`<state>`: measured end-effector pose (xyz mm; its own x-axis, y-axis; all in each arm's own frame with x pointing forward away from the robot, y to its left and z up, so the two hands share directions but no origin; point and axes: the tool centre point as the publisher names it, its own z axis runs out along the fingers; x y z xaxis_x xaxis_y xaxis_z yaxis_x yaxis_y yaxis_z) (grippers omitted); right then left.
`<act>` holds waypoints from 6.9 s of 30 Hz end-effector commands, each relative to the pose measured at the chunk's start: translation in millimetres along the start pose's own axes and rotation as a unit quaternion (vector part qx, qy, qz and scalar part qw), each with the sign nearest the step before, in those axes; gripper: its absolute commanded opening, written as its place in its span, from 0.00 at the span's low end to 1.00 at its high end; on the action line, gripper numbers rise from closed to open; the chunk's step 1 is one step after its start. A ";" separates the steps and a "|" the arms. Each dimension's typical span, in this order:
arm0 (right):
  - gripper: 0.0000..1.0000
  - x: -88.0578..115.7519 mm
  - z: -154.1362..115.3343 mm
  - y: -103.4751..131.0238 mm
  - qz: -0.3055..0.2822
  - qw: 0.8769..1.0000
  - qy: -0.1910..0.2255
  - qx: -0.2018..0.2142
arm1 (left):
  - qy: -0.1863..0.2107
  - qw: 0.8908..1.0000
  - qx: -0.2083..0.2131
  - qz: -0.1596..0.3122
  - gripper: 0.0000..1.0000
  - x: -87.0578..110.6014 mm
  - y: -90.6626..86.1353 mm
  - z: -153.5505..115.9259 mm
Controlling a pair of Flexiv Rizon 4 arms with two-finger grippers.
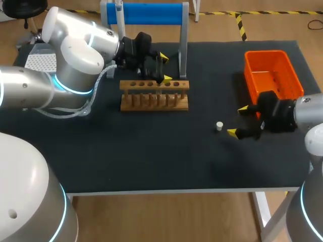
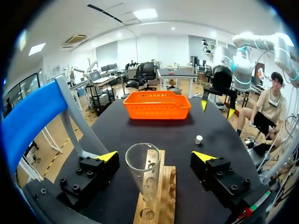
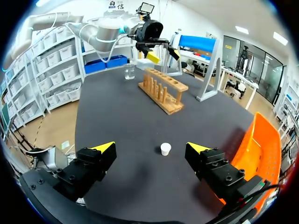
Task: Invert the test tube, pick up the pipette, mount the tip to pipette, aspirate from beaker and dispense into the tube, eject the tip, return the pipette, and cap with the stopper.
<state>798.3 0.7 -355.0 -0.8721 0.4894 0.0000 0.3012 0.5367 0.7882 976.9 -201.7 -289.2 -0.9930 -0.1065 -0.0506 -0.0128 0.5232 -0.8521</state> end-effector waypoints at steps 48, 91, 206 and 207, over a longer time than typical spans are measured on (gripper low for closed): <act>0.53 -24.0 76.6 -26.0 0.018 0.999 -0.001 0.042 | 0.003 1.000 -0.001 0.000 1.00 -1.3 -0.3 0.0; 0.43 -26.5 87.0 -28.8 0.009 0.998 -0.001 0.056 | 0.003 1.000 -0.001 0.000 1.00 -1.3 -0.3 0.0; 0.00 -70.4 30.5 94.9 -0.073 0.993 0.022 0.086 | 0.003 1.000 -0.001 0.000 1.00 -1.3 -0.3 0.0; 0.00 -72.5 26.6 107.5 -0.081 0.993 0.024 0.085 | 0.003 1.000 -0.001 0.000 1.00 -1.3 -0.3 0.0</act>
<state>899.4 45.9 -338.0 -0.8888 0.4282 -0.1633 0.1914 0.6706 0.7167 976.6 -201.9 -289.2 -0.9929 -0.1073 -0.0514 -0.0125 0.5239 -0.8517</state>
